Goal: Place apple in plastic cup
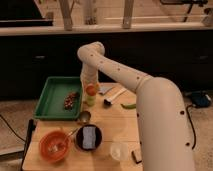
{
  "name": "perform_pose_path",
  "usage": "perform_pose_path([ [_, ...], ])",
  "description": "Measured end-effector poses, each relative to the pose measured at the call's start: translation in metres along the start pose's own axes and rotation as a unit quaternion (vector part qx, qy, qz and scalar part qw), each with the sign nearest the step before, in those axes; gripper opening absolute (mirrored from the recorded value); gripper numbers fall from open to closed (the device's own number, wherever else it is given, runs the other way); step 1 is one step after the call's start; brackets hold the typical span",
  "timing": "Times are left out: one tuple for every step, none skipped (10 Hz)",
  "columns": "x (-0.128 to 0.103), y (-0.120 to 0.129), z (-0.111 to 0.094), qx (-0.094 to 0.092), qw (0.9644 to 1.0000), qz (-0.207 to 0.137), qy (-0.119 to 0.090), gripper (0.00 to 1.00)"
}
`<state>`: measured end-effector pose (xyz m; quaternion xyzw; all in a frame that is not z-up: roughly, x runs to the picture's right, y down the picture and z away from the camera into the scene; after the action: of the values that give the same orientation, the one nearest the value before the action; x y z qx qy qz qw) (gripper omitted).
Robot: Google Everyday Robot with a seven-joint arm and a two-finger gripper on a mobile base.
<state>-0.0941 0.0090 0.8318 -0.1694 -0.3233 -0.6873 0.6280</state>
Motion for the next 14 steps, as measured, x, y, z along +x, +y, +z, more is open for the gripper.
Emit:
perform_pose_path([
  [-0.0002, -0.0019, 0.0026, -0.001, 1.0000, -0.002, -0.004, 0.03],
  [0.0002, -0.0032, 0.0040, -0.001, 1.0000, -0.003, -0.006, 0.03],
  [0.0006, -0.0047, 0.0046, -0.002, 1.0000, -0.005, -0.008, 0.03],
  [0.0009, -0.0059, 0.0055, -0.003, 0.9999, -0.006, -0.010, 0.03],
  [0.0014, -0.0063, 0.0055, -0.004, 0.9999, -0.007, -0.010, 0.03],
  [0.0014, -0.0060, 0.0065, -0.004, 0.9999, -0.006, -0.012, 0.03],
  [0.0014, -0.0054, 0.0072, -0.004, 0.9999, -0.006, -0.012, 0.03],
  [0.0017, -0.0046, 0.0079, -0.005, 0.9999, -0.005, -0.013, 0.04],
  [0.0024, -0.0039, 0.0076, -0.006, 0.9999, -0.005, -0.013, 0.08],
  [0.0027, -0.0048, 0.0081, -0.009, 0.9998, -0.007, -0.014, 0.17],
  [0.0036, -0.0070, 0.0085, -0.011, 0.9998, -0.010, -0.016, 0.29],
  [0.0041, -0.0082, 0.0088, -0.013, 0.9997, -0.011, -0.017, 0.37],
  [0.0050, -0.0077, 0.0084, -0.015, 0.9997, -0.011, -0.017, 0.47],
  [0.0055, -0.0072, 0.0087, -0.015, 0.9997, -0.010, -0.017, 0.55],
])
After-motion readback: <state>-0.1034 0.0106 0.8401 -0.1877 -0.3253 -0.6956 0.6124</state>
